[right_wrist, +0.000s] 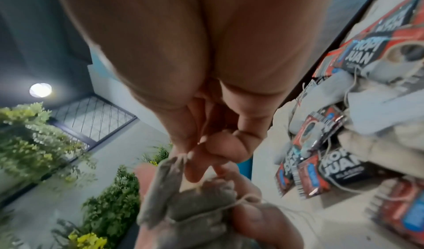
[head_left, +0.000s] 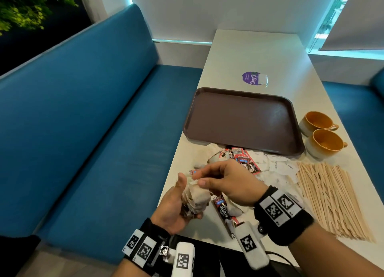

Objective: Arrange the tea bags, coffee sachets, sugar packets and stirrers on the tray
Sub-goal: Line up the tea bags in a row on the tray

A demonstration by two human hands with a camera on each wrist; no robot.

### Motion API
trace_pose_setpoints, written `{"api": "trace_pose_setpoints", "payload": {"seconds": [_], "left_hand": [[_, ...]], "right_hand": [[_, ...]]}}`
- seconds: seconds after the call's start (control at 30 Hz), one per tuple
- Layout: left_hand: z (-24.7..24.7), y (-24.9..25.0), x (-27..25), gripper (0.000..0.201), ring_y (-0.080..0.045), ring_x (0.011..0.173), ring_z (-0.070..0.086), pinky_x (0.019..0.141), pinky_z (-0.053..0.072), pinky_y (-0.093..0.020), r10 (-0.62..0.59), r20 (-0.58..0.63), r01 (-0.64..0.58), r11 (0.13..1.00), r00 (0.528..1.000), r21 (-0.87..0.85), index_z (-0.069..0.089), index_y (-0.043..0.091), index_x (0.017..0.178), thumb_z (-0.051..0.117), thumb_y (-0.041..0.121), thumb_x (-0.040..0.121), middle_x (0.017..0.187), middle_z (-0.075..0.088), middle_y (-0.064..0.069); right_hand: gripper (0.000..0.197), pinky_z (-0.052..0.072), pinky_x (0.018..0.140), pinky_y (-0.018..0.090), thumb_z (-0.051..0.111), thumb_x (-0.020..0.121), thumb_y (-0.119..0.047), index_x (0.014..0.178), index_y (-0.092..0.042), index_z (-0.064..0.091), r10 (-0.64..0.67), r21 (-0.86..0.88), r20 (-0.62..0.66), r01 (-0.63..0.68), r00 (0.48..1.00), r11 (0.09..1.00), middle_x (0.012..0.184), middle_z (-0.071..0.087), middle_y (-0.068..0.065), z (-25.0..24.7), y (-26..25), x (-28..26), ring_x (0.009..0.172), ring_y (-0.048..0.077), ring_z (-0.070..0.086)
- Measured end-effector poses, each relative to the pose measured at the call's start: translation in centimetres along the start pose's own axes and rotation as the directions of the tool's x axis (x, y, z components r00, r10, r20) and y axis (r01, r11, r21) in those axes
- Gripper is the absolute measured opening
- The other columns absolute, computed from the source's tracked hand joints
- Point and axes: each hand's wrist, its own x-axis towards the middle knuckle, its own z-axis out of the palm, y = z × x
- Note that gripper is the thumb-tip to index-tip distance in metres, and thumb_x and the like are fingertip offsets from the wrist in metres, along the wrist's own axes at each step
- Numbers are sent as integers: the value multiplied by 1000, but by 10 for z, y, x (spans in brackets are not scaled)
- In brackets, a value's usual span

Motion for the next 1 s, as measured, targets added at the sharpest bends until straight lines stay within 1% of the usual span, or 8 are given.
{"api": "trace_pose_setpoints", "payload": {"seconds": [0.03, 0.1, 0.27, 0.33, 0.43, 0.57, 0.73, 1.0], "left_hand": [[0, -2, 1, 83, -21, 66, 52, 49, 44, -26, 12, 19, -12, 1000, 1000, 10, 63, 18, 131, 74, 72, 69, 83, 57, -13], [1, -5, 2, 67, -18, 63, 46, 51, 40, -25, 26, 36, -27, 999, 999, 23, 65, 20, 127, 85, 51, 71, 77, 47, -9], [-2, -5, 1, 48, -20, 60, 47, 50, 46, -29, 23, -9, -24, 997, 1000, -68, 56, 12, 110, 85, 18, 73, 76, 44, -11], [-7, -6, 1, 47, -22, 64, 48, 52, 45, -30, 5, -55, -11, 995, 998, -103, 57, 10, 109, 85, 15, 72, 82, 46, -14], [-8, -2, -3, 11, -25, 75, 53, 53, 45, -29, 17, -86, -25, 995, 996, -96, 77, 14, 87, 75, 14, 76, 90, 61, -14], [-8, 0, -7, 19, -23, 76, 64, 49, 47, -26, 12, -109, -25, 993, 994, -115, 81, 17, 74, 67, 8, 82, 85, 73, -6], [-12, -3, 0, 20, -21, 68, 63, 49, 51, -30, 34, -202, -61, 990, 979, -129, 74, 17, 95, 71, 7, 78, 87, 67, -7], [-3, 3, 7, 34, -22, 56, 52, 52, 43, -30, 66, -233, -63, 998, 970, 22, 59, 10, 110, 76, 18, 81, 70, 52, -10]], "right_hand": [[12, 55, 78, 50, 77, 90, -16, 102, -16, 79, -3, -29, -15, 2, 1000, 1000, 99, 76, 20, 1, 3, 0, 81, 24, 61], [13, 58, 79, 43, 80, 88, -21, 101, -21, 79, -22, -110, -55, 16, 998, 994, 97, 77, 10, 1, 8, -1, 78, 17, 65], [6, 56, 65, 28, 77, 90, -22, 93, -16, 78, -9, -122, -212, -17, 977, 992, 81, 75, -3, -6, 10, 0, 64, 8, 65], [6, 54, 62, 25, 76, 91, -24, 88, -19, 77, -6, -156, -329, -48, 944, 987, 77, 73, -7, -19, 11, 4, 62, 6, 65], [4, 53, 67, 22, 73, 92, -27, 89, -25, 75, 0, -305, -498, -175, 867, 936, 84, 72, -8, -47, 18, 14, 78, 9, 67], [19, 49, 76, 22, 75, 90, -30, 108, -24, 72, 39, -481, -503, -318, 863, 817, 103, 68, -6, -63, 29, 31, 91, 9, 63], [44, 53, 66, 24, 78, 85, -21, 126, -24, 64, 96, -571, -440, -361, 893, 737, 104, 67, -4, -52, 37, 44, 81, 10, 63], [8, 55, 54, 23, 73, 90, -24, 96, -20, 74, 53, -497, -468, -313, 882, 809, 89, 69, -4, -59, 33, 33, 71, 13, 66]]}}
